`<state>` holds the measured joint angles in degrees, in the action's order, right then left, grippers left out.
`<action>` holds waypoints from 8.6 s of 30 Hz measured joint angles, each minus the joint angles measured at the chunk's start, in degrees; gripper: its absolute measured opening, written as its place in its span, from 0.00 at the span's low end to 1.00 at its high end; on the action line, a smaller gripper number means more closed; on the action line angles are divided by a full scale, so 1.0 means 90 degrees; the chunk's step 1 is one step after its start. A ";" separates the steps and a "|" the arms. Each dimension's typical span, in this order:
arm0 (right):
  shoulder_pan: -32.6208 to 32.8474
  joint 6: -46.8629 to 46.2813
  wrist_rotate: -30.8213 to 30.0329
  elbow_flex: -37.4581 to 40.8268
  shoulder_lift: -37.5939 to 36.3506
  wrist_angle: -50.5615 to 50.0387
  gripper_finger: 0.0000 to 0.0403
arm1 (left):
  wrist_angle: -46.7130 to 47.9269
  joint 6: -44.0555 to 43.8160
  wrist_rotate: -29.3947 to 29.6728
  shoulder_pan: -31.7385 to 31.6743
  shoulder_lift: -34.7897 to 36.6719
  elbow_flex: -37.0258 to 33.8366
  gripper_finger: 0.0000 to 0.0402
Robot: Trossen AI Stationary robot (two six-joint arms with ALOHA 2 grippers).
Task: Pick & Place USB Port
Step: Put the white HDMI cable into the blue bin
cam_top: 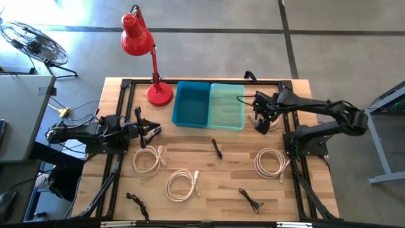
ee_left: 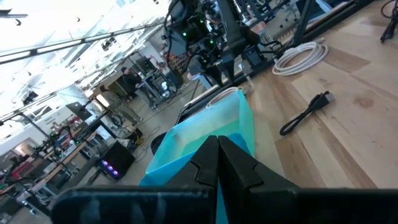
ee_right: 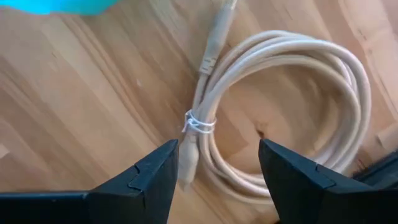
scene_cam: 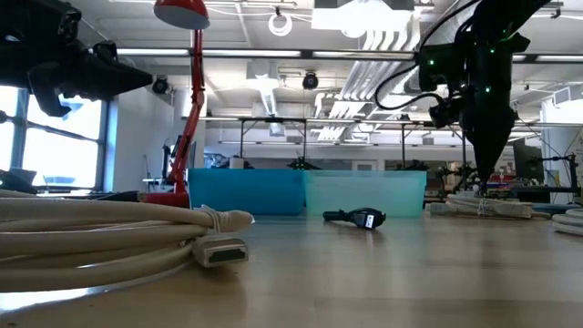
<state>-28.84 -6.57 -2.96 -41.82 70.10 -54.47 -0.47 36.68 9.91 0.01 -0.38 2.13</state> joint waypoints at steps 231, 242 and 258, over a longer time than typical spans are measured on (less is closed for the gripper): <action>0.4405 0.0699 -0.4799 -0.4221 0.0812 0.1032 0.45 | 0.1137 0.0225 0.1807 -0.1085 -0.7268 0.5644 0.08; 0.4407 0.0564 -0.4805 -0.4221 0.0814 0.0930 0.45 | 0.1163 -0.0424 0.0129 -0.3043 -0.7589 0.5644 0.08; 0.4410 0.0557 -0.4797 -0.4218 0.0817 0.0929 0.45 | -0.0007 0.0064 0.0462 -0.3296 -0.9639 0.5652 0.08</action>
<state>10.85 -1.56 -46.13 -79.79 77.45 -46.11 -0.53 37.25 14.06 -29.65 -87.13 53.00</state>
